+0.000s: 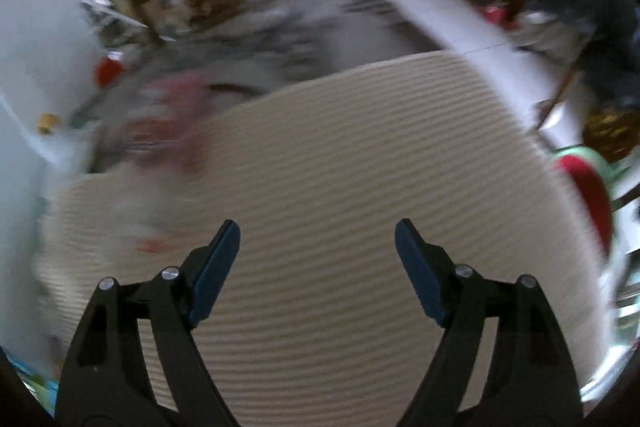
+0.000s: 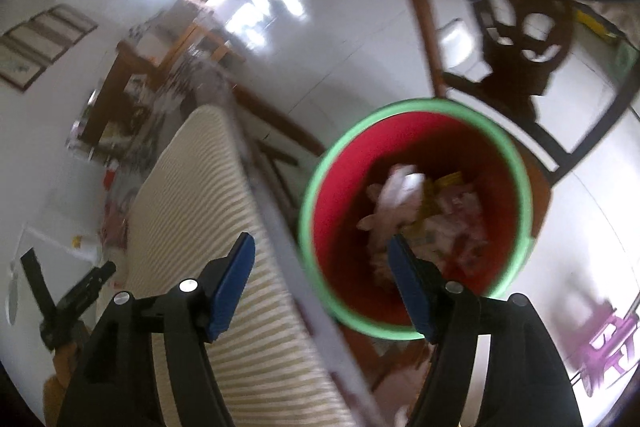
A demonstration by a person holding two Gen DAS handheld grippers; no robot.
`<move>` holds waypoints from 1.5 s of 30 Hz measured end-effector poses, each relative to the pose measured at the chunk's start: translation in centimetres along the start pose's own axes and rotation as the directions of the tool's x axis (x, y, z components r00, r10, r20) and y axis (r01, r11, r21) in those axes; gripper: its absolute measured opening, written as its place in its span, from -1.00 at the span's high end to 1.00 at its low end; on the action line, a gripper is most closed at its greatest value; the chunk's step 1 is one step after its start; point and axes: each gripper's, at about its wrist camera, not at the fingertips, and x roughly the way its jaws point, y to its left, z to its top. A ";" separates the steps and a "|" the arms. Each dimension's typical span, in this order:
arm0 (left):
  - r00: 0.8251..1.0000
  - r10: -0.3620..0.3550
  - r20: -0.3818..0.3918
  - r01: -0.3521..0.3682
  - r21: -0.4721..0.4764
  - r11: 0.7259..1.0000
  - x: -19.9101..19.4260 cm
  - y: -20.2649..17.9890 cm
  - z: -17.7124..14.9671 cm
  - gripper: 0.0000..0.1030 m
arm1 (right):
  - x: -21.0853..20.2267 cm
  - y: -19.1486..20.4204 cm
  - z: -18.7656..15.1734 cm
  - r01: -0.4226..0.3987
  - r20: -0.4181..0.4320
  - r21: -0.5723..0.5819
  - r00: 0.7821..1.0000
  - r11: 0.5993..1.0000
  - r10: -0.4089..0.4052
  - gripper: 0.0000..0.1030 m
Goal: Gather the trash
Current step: 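Grasp the clear plastic bottle with the left tool, then grasp the pink-and-brown bread snack bag with the right tool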
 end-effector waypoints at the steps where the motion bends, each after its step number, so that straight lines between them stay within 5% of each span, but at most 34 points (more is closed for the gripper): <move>1: 0.998 0.059 0.000 -0.059 0.036 0.998 0.4 2.1 -0.3 -0.50 | 0.5 1.1 -0.4 -0.004 -0.007 -0.015 1.000 1.000 0.003 -0.31; 7: 0.978 0.203 -0.046 -0.187 0.239 0.953 3.6 9.9 -1.4 -0.50 | 2.4 6.3 -2.8 -0.012 -0.032 -0.060 0.999 0.998 0.011 -0.39; 13: 0.988 0.107 -0.108 -0.078 0.242 0.967 7.5 14.6 -0.8 -0.51 | 3.7 11.2 -5.7 0.005 -0.043 -0.083 0.999 0.997 -0.008 -0.40; 21: 0.978 -0.075 -0.193 0.129 0.286 0.949 10.7 14.7 -0.6 -0.51 | 5.8 17.4 -8.8 0.029 -0.058 -0.136 0.998 0.990 -0.037 -0.51; 25: 0.977 -0.157 -0.145 0.185 0.206 0.961 9.9 15.3 -0.6 -0.39 | 7.6 21.5 -9.3 0.045 -0.075 -0.209 0.995 0.977 -0.062 -0.56; 29: 0.957 -0.274 -0.089 0.279 0.042 0.959 7.2 16.9 -2.2 -0.33 | 10.1 26.9 -8.8 0.048 -0.081 -0.312 0.994 0.949 -0.077 -0.62; 35: 0.918 -0.397 -0.005 0.389 -0.195 0.901 2.6 17.8 -7.5 -0.32 | 15.8 37.5 -7.8 0.022 -0.083 -0.526 0.994 0.850 -0.076 -0.67; 38: 0.917 -0.398 0.013 0.388 -0.260 0.884 1.5 17.8 -9.3 -0.32 | 18.7 42.2 -6.9 0.017 -0.063 -0.595 0.996 0.804 -0.067 -0.67; 45: 0.937 -0.343 0.068 0.344 -0.362 0.867 -1.1 18.5 -12.3 -0.32 | 24.7 48.0 -4.3 0.028 -0.039 -0.581 0.997 0.814 -0.062 -0.79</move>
